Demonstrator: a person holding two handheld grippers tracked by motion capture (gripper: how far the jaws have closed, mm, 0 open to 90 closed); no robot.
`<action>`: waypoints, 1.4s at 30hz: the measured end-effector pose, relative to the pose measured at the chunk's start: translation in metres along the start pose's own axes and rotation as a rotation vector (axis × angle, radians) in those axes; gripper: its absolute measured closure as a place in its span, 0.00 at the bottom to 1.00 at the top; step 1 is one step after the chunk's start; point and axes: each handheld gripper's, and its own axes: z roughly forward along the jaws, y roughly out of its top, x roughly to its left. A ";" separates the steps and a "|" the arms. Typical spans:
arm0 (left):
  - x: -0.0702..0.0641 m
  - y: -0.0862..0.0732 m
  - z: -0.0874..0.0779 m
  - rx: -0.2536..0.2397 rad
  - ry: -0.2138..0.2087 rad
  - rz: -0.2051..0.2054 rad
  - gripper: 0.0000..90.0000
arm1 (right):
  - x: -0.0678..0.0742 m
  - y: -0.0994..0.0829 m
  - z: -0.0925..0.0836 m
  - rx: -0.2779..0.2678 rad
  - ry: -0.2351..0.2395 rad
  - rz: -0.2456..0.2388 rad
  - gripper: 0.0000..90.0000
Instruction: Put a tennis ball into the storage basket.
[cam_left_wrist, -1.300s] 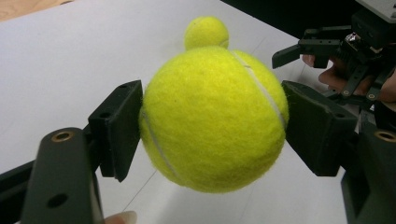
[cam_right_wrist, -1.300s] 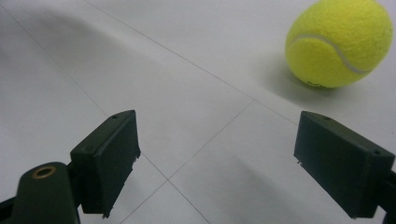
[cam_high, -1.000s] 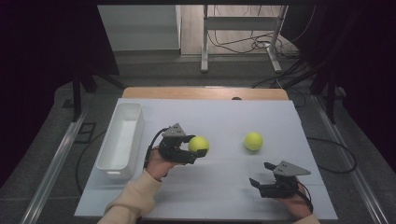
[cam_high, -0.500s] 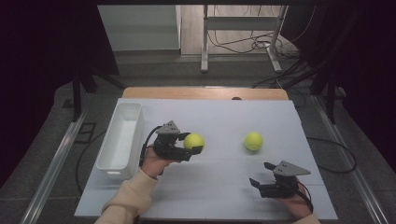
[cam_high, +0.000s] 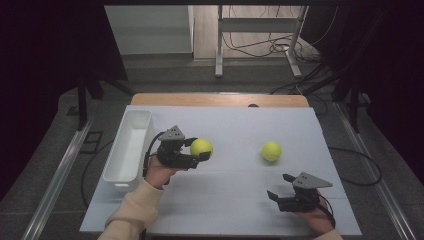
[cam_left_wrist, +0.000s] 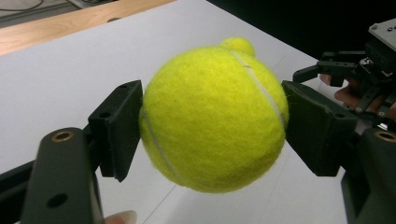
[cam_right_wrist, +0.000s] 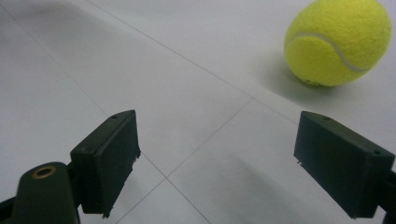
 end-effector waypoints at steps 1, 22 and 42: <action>0.000 0.000 -0.001 -0.001 0.001 -0.001 0.29 | 0.000 0.000 0.000 0.000 0.000 0.000 0.16; 0.014 0.002 -0.020 -0.039 0.041 -0.024 0.29 | 0.000 0.000 0.000 -0.001 0.000 -0.004 0.16; 0.028 0.003 -0.043 -0.091 0.094 -0.053 0.29 | 0.000 0.000 0.000 -0.002 0.001 -0.005 0.16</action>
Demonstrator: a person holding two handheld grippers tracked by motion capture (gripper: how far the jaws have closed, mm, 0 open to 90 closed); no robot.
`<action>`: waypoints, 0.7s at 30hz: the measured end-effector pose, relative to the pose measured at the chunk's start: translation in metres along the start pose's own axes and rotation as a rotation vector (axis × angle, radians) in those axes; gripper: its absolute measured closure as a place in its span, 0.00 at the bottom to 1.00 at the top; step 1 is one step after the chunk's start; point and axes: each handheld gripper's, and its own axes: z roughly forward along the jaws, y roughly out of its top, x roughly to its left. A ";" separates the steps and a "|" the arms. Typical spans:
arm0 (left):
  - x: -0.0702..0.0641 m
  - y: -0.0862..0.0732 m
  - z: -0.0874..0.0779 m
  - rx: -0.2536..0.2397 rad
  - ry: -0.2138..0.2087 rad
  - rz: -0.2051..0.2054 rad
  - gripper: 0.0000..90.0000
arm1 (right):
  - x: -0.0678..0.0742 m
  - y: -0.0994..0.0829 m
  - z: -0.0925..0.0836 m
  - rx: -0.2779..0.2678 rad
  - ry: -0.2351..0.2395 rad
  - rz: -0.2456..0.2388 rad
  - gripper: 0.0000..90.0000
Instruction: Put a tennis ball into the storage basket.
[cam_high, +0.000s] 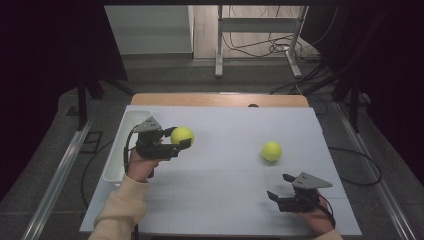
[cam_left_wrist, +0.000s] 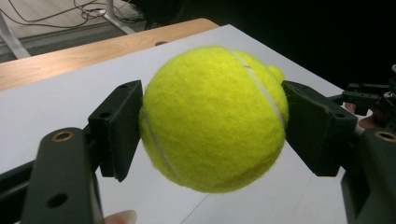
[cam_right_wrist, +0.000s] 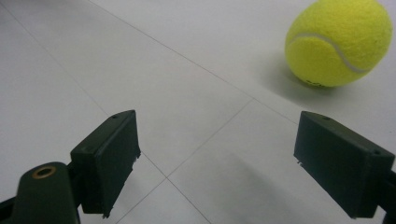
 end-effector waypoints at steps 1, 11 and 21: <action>0.001 0.000 -0.001 -0.003 0.003 -0.001 0.29 | 0.000 0.000 0.000 0.000 0.000 0.000 0.16; 0.006 0.003 -0.013 -0.032 0.029 -0.011 0.29 | 0.000 0.000 0.000 0.002 0.000 0.000 0.16; 0.012 0.004 -0.026 -0.052 0.064 -0.025 0.29 | 0.000 0.000 0.000 0.000 -0.001 -0.001 0.16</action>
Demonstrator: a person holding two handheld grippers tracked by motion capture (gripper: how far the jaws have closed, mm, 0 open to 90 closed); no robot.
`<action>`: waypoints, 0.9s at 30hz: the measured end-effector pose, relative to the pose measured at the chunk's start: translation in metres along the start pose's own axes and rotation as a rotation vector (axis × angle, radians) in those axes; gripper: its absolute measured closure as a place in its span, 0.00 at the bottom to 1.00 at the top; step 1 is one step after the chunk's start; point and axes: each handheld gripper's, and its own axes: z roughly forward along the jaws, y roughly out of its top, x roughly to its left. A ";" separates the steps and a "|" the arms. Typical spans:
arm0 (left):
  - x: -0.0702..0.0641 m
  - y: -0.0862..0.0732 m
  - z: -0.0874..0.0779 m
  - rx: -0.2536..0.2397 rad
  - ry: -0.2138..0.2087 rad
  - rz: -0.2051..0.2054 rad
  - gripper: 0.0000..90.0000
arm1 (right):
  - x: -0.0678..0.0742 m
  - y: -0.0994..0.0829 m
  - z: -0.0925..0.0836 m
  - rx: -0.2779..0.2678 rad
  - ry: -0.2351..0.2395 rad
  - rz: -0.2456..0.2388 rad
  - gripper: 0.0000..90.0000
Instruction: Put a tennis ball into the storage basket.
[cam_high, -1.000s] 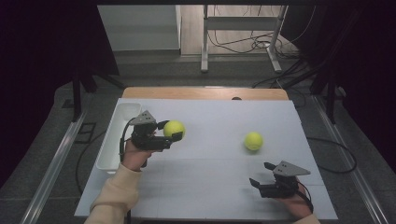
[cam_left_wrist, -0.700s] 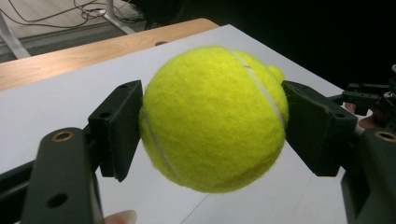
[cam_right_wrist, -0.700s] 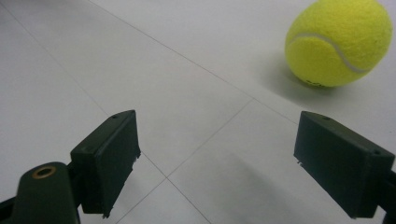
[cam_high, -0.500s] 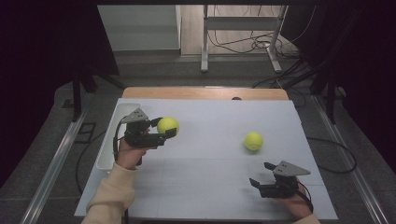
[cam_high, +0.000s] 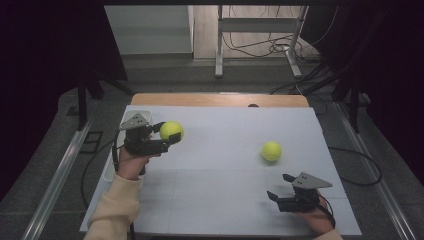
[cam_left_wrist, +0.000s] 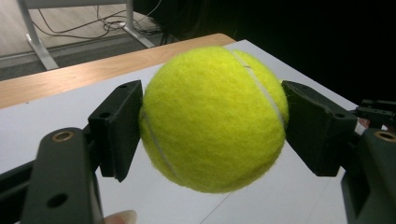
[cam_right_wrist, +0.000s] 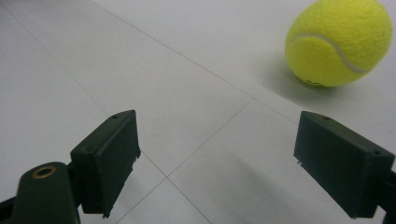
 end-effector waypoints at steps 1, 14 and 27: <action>0.000 0.000 -0.001 -0.002 0.001 -0.002 0.29 | 0.000 0.000 0.000 0.000 0.000 0.000 0.16; 0.008 0.000 -0.008 -0.012 0.034 -0.014 0.29 | 0.000 0.000 0.000 0.004 0.000 -0.003 0.16; 0.019 -0.002 -0.013 -0.016 0.069 -0.034 0.29 | 0.000 0.000 0.000 0.006 0.000 -0.001 0.16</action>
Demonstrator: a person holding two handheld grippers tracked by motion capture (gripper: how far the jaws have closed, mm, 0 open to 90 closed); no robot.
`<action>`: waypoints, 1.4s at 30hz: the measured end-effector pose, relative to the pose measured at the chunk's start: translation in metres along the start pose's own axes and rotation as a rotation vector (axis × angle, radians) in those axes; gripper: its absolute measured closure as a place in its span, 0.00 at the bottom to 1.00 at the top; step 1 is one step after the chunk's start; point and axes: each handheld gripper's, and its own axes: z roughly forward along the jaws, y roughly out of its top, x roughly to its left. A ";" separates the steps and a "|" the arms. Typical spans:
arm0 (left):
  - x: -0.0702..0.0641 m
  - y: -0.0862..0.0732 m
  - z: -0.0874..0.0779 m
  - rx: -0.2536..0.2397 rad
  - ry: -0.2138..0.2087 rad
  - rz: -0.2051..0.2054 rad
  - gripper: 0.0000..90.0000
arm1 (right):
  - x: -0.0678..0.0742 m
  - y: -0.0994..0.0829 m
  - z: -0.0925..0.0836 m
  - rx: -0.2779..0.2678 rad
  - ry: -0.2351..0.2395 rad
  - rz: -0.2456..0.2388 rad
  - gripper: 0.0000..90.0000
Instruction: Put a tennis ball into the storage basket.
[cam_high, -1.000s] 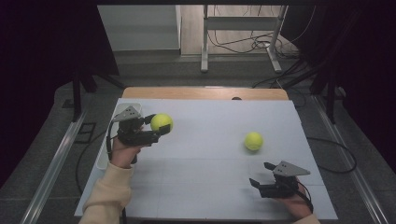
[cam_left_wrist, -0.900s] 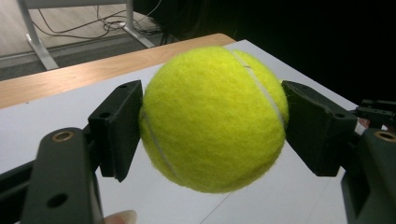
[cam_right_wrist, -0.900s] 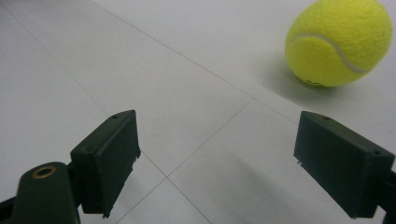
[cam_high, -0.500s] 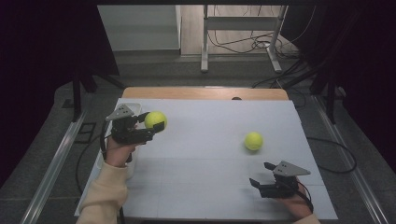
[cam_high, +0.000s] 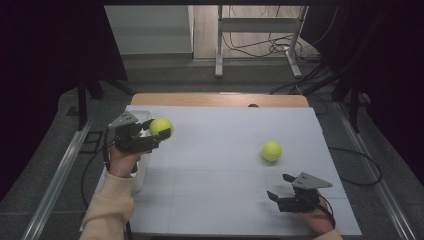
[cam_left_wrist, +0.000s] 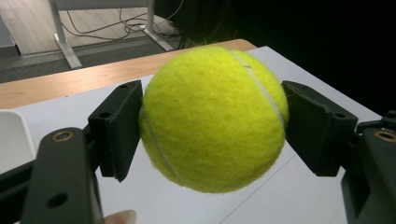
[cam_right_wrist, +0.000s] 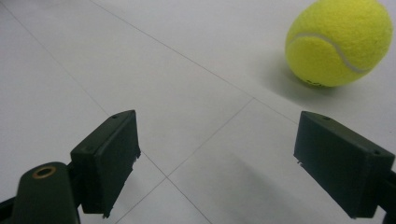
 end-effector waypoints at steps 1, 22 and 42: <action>0.001 0.000 0.000 -0.001 0.002 -0.001 0.29 | 0.000 0.000 0.000 0.000 0.000 0.000 0.16; 0.019 -0.003 -0.011 -0.013 0.044 -0.042 0.29 | -0.001 0.000 0.000 -0.002 -0.005 0.004 0.16; 0.042 -0.009 -0.023 -0.013 0.122 -0.083 0.28 | -0.001 0.000 -0.001 0.001 -0.009 0.000 0.16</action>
